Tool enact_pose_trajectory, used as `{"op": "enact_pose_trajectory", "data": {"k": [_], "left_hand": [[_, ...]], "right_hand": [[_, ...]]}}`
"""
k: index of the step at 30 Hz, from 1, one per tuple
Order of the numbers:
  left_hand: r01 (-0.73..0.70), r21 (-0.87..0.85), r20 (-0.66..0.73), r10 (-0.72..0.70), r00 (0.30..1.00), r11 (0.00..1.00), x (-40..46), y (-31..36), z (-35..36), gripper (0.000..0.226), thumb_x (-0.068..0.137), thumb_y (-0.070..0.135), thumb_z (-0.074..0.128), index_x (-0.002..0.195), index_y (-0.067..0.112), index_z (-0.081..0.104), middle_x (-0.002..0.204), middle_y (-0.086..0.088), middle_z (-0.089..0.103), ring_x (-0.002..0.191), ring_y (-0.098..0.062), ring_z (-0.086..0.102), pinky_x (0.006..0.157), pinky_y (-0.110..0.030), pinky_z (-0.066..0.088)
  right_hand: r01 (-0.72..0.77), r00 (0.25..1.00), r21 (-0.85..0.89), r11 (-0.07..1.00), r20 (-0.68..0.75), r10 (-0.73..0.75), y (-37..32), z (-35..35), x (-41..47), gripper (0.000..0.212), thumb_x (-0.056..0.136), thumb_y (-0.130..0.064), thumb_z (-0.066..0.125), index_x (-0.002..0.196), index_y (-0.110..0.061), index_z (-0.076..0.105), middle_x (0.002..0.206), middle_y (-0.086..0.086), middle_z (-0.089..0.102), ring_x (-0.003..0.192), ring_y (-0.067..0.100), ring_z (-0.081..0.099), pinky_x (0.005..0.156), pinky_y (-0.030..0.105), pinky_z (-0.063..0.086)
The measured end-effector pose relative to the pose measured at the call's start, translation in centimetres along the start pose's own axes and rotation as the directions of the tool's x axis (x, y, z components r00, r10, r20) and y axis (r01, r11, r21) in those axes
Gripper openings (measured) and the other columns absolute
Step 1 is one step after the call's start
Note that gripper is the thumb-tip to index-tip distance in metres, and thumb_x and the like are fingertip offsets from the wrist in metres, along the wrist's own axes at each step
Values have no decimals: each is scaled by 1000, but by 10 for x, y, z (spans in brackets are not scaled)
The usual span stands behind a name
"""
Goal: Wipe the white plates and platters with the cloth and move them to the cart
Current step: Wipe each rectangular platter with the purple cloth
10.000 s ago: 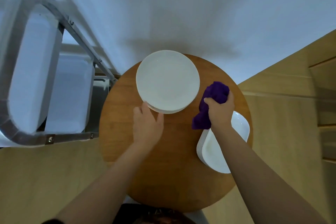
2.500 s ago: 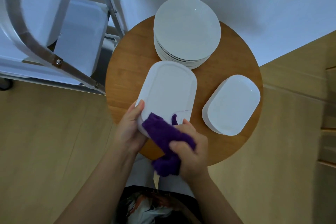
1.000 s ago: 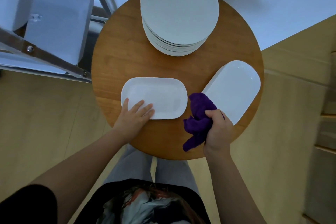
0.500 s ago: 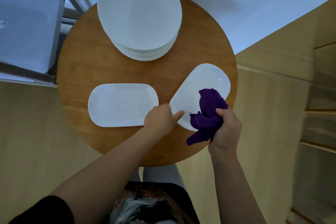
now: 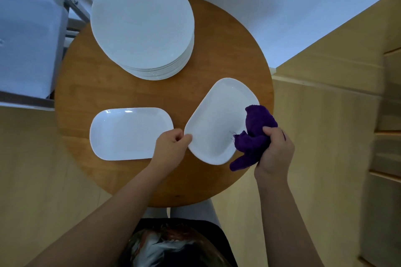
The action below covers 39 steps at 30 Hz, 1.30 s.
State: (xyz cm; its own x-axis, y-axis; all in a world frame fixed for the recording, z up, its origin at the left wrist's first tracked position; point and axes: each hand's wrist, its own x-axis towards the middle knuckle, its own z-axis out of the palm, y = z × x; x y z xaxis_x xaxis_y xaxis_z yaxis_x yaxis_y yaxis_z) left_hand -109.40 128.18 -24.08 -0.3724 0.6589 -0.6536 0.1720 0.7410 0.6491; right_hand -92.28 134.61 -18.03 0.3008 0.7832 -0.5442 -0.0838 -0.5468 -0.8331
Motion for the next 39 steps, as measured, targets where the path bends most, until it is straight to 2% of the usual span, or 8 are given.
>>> {"op": "enact_pose_trajectory", "data": {"k": [5,10,13,16,18,21,32,39], "left_hand": [[258,-545,39,-283,958,798,-1,17,9,11,90,26,61,93,18,54,101,-3,60,97,-20,60,76,-34,57],[146,-428,-7,-165,986,892,-3,36,20,31,90,60,40,109,39,54,101,15,60,90,-10,60,59,-17,48],[245,-459,38,-257,966,854,-3,44,23,45,90,63,34,122,36,52,108,10,60,98,-14,59,74,-30,54],[270,-478,41,-285,958,836,-7,46,21,46,89,64,33,120,37,53,109,8,61,98,-16,60,77,-33,55],[242,-502,14,-272,962,830,-10,43,16,34,89,63,34,102,40,57,98,11,64,90,-15,62,62,-25,54],[199,-528,10,-228,974,826,-18,38,6,28,90,60,37,85,42,59,80,17,69,80,-11,67,52,-19,52],[-3,-505,-100,-55,993,863,-47,42,-42,23,93,50,40,79,37,53,60,33,60,63,18,56,39,-5,39],[-15,-479,-124,-50,991,877,-45,32,-79,43,97,50,28,101,27,64,94,0,70,87,-14,66,68,-17,55]], "right_hand": [[6,999,-28,1000,-46,-7,3,0,9,10,66,-23,54,62,-15,51,48,-14,49,45,2,51,40,14,39],[17,992,-39,999,-120,-21,7,1,15,16,79,-14,55,64,-17,49,48,-17,48,43,-2,48,39,12,37],[-6,989,-41,999,-146,0,10,8,13,4,80,-20,55,76,-21,54,57,-18,55,48,-3,52,42,15,41],[8,993,-117,993,-117,-22,12,23,7,29,78,-29,56,106,-21,57,90,-8,64,78,7,63,60,25,51],[120,991,-489,864,5,-135,16,31,8,47,84,-31,57,128,-19,47,124,4,56,113,22,54,89,41,51],[253,958,-879,405,169,-231,14,36,19,69,92,-43,47,148,-17,18,155,8,19,142,27,17,115,48,17],[624,777,-598,502,407,-481,0,100,-23,49,96,-27,49,141,-12,39,151,6,32,136,22,31,100,22,29],[728,633,-382,569,693,-344,28,115,-94,50,91,-25,52,139,-15,43,145,0,42,129,-3,29,93,-6,22]]}}
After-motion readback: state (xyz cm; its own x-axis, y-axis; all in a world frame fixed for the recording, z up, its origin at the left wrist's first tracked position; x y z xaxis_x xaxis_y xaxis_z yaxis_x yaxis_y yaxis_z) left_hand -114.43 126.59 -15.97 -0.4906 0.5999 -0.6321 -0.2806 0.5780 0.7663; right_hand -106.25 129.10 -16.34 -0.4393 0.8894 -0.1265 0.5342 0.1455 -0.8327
